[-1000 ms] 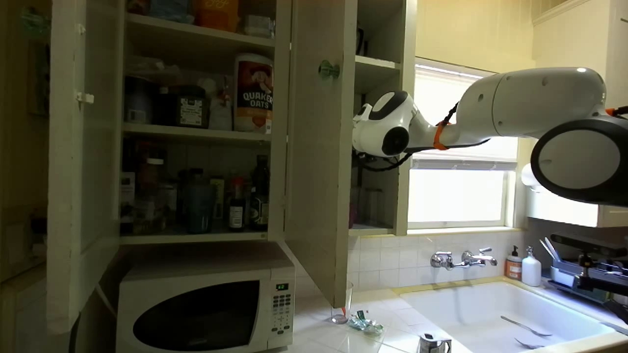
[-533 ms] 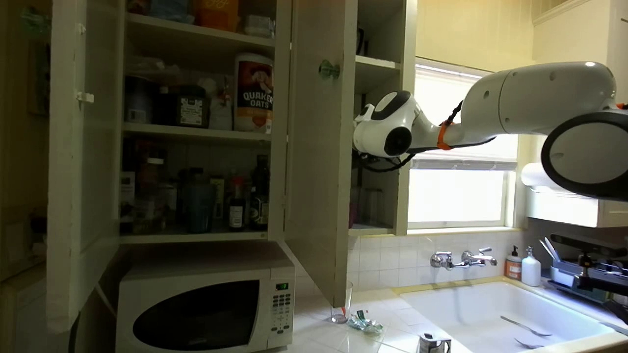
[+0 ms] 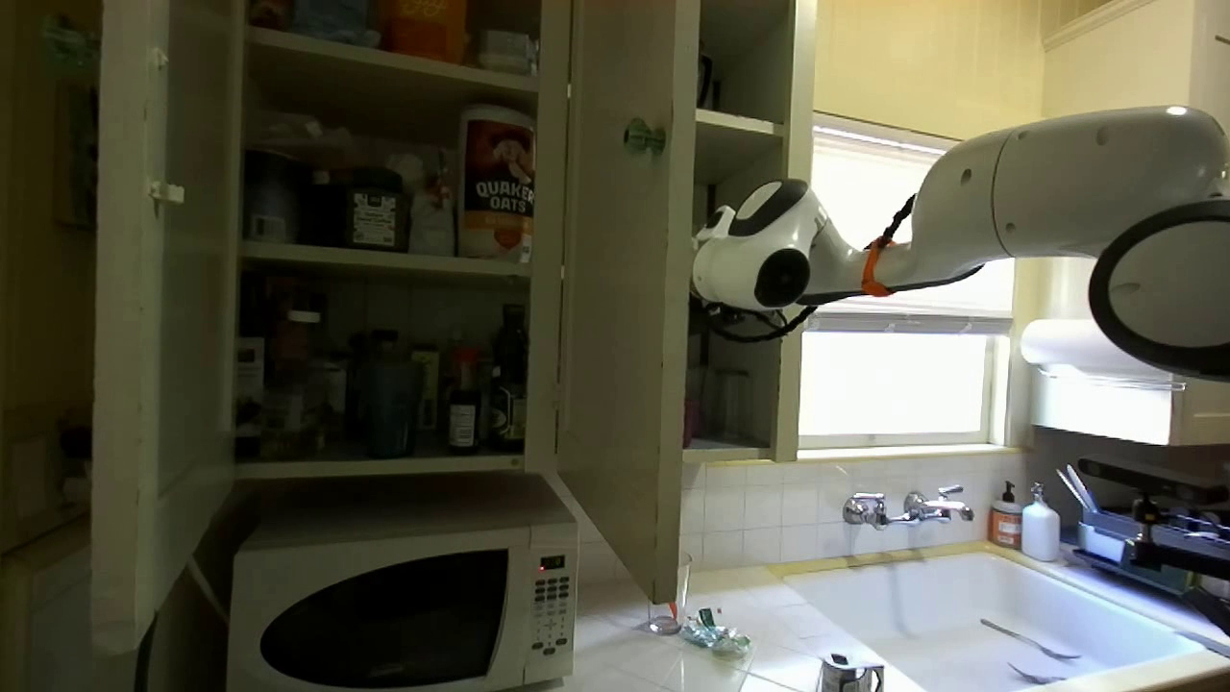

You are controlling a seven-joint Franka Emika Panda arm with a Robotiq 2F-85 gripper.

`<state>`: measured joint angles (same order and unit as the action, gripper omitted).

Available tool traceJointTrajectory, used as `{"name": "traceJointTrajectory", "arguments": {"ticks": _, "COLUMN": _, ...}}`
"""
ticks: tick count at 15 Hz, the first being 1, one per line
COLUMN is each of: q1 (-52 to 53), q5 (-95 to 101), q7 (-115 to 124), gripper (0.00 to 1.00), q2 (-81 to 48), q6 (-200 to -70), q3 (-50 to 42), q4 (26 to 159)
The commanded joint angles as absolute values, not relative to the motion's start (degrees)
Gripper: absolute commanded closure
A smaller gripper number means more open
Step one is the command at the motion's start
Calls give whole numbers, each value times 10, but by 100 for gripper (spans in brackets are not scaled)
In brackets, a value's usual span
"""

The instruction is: Put the masking tape inside the middle shelf of the cabinet on the right

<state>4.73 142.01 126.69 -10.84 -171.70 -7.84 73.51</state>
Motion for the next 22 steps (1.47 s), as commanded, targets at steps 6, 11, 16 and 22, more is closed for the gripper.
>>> {"name": "traceJointTrajectory", "arguments": {"ticks": 6, "q1": 53, "q5": 1327, "q7": 1243, "gripper": 0, "q2": -79, "q6": -1690, "q3": -81, "q4": 816}}
{"name": "traceJointTrajectory", "arguments": {"ticks": 11, "q1": 54, "q5": 1313, "q7": 1235, "gripper": 0, "q2": -77, "q6": -1689, "q3": -81, "q4": 819}}
{"name": "traceJointTrajectory", "arguments": {"ticks": 16, "q1": 65, "q5": 1305, "q7": 1186, "gripper": 0, "q2": -59, "q6": -1657, "q3": -82, "q4": 849}}
{"name": "traceJointTrajectory", "arguments": {"ticks": 22, "q1": 86, "q5": 1275, "q7": 1088, "gripper": 0, "q2": -29, "q6": -1577, "q3": -74, "q4": 904}}
